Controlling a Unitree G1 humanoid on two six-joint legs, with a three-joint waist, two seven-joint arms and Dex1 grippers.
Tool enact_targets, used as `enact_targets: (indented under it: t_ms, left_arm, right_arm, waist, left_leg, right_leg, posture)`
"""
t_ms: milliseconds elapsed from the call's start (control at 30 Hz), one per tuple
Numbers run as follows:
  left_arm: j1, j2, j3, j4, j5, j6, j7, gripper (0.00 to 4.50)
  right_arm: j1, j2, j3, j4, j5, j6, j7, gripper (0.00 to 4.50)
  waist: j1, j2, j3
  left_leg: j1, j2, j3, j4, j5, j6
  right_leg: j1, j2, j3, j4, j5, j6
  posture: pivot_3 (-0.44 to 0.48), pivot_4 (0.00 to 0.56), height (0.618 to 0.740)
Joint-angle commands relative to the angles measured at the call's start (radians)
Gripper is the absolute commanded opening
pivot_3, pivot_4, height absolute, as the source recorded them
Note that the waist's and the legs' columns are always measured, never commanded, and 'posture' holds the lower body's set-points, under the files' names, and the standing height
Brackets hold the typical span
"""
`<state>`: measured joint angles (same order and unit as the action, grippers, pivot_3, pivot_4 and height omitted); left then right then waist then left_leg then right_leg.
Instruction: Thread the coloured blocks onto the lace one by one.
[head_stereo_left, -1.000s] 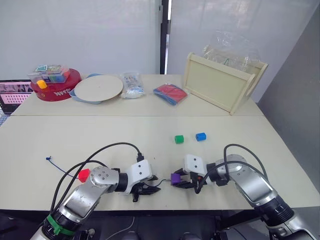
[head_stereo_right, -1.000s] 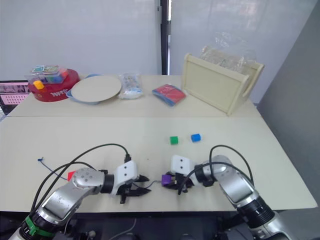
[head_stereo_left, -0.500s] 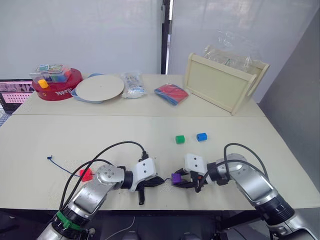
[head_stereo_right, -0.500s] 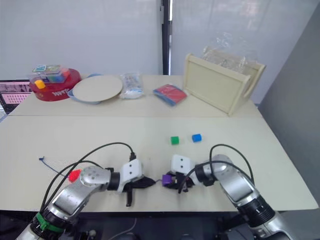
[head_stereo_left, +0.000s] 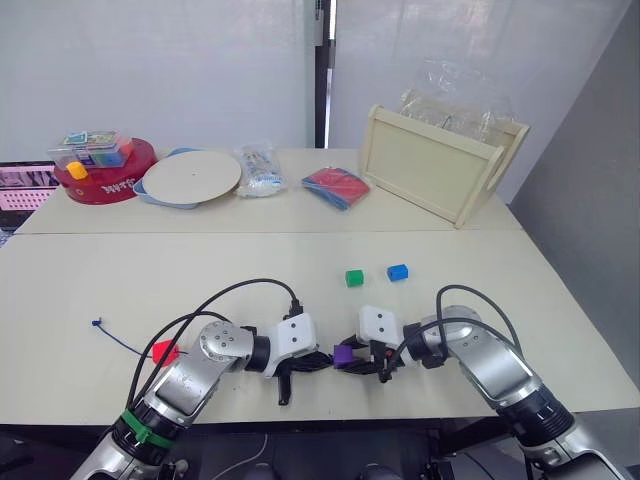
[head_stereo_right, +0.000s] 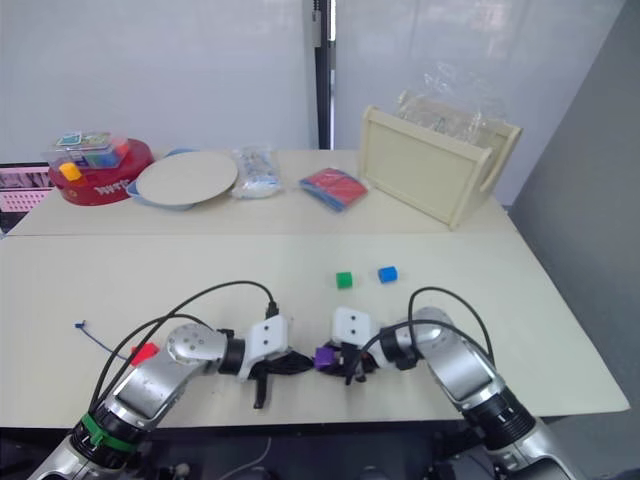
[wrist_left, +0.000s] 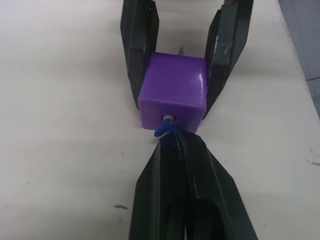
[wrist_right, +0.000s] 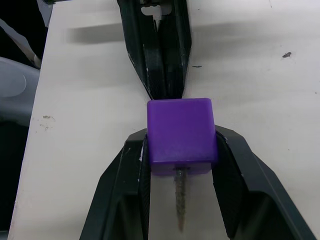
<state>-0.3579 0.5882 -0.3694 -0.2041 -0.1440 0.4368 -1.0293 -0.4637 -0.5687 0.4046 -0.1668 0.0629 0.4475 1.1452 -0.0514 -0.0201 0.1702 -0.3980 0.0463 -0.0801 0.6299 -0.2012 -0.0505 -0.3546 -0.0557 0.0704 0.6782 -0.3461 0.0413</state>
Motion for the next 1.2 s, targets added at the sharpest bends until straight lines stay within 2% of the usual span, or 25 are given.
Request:
enact_targets:
  t_ms: [33,67,100,167,300,333,600,967,1100,1133,1200]
  left_arm:
    - [-0.014,0.051,0.033,-0.062,-0.025,0.04,-0.035,1.5]
    - [-0.02,0.063,0.033,-0.068,-0.024,0.049,-0.038,1.78]
    - [-0.025,0.071,0.031,-0.073,-0.026,0.062,-0.042,2.17]
    - [-0.037,0.079,0.029,-0.077,-0.028,0.071,-0.048,2.81]
    - [-0.07,0.06,0.015,-0.051,-0.015,0.062,-0.041,2.82]
    - [-0.08,0.043,0.005,-0.041,-0.014,0.057,-0.038,2.82]
    - [-0.139,-0.083,-0.052,0.043,-0.018,0.05,-0.037,2.82]
    - [-0.166,-0.165,-0.106,0.157,0.038,-0.016,-0.038,2.82]
    - [-0.169,-0.171,-0.101,0.165,0.028,-0.025,-0.048,1.64]
    - [-0.17,-0.17,-0.102,0.167,0.028,-0.027,-0.05,1.29]
    - [-0.171,-0.169,-0.104,0.171,0.03,-0.031,-0.054,1.22]
  right_arm:
    - [0.012,0.014,0.015,-0.009,0.002,0.017,-0.024,1.16]
    - [0.015,0.018,0.004,-0.014,0.006,0.012,-0.031,1.16]
    - [0.018,0.02,-0.007,-0.022,0.014,0.015,-0.037,2.24]
    - [0.026,0.013,-0.028,-0.048,0.033,0.031,-0.038,2.92]
    - [0.044,-0.033,-0.066,-0.109,0.068,0.063,-0.021,4.27]
    - [0.049,-0.05,-0.088,-0.13,0.088,0.075,-0.017,4.48]
    - [0.114,-0.173,-0.161,-0.171,0.138,0.065,0.004,4.48]
    - [0.134,-0.163,-0.137,-0.152,0.109,0.046,-0.053,4.48]
    - [0.133,-0.166,-0.129,-0.148,0.108,0.045,-0.056,4.5]
    - [0.134,-0.167,-0.128,-0.145,0.108,0.041,-0.057,4.24]
    - [0.134,-0.166,-0.126,-0.137,0.107,0.032,-0.059,3.63]
  waist:
    - [-0.002,0.0,0.0]
    - [-0.003,0.0,0.0]
    - [-0.001,0.0,0.0]
    - [0.005,0.0,0.0]
    - [0.018,0.0,0.001]
    - [0.021,0.0,0.001]
    - [0.037,0.0,0.001]
    - [0.036,0.0,0.001]
    - [0.036,0.0,0.001]
    - [0.036,0.0,0.001]
    - [0.036,0.0,0.001]
  left_leg:
    - [0.0,0.0,0.0,0.0,0.0,0.0]
    - [0.0,0.0,0.0,-0.001,0.0,0.0]
    - [0.0,0.0,0.0,-0.001,0.0,0.0]
    - [-0.001,0.0,0.0,-0.001,0.0,0.0]
    - [-0.004,-0.002,0.0,0.0,0.0,0.0]
    - [-0.006,-0.002,0.0,0.001,0.0,0.0]
    - [-0.008,-0.003,0.0,0.002,0.0,0.0]
    - [-0.008,-0.003,0.0,0.003,0.0,0.0]
    - [-0.008,-0.003,0.0,0.003,0.0,0.0]
    - [-0.008,-0.003,0.0,0.003,0.0,0.0]
    - [-0.008,-0.003,0.0,0.003,0.0,0.0]
  right_leg:
    - [0.0,0.0,0.0,0.0,0.0,0.0]
    - [0.0,0.0,0.0,0.0,0.0,0.0]
    - [0.0,0.0,0.0,0.0,0.0,0.0]
    - [-0.001,0.0,0.0,0.0,0.0,0.0]
    - [-0.002,-0.002,-0.001,-0.001,0.0,0.0]
    - [-0.004,-0.002,-0.001,-0.001,0.0,0.0]
    - [-0.004,-0.003,-0.001,-0.002,0.0,0.0]
    - [-0.004,-0.003,-0.001,-0.002,0.0,0.0]
    - [-0.004,-0.003,-0.001,-0.002,0.0,0.0]
    - [-0.004,-0.003,-0.001,-0.002,0.0,0.0]
    - [-0.004,-0.003,-0.001,-0.002,0.0,0.0]
  posture:
    - [0.0,0.15,0.74]
    - [0.0,0.15,0.74]
    - [0.0,0.15,0.74]
    - [0.0,0.15,0.74]
    - [0.0,0.15,0.74]
    - [0.0,0.15,0.74]
    - [0.0,0.15,0.74]
    - [0.0,0.15,0.74]
    - [0.0,0.15,0.74]
    - [0.0,0.15,0.74]
    - [0.0,0.15,0.74]
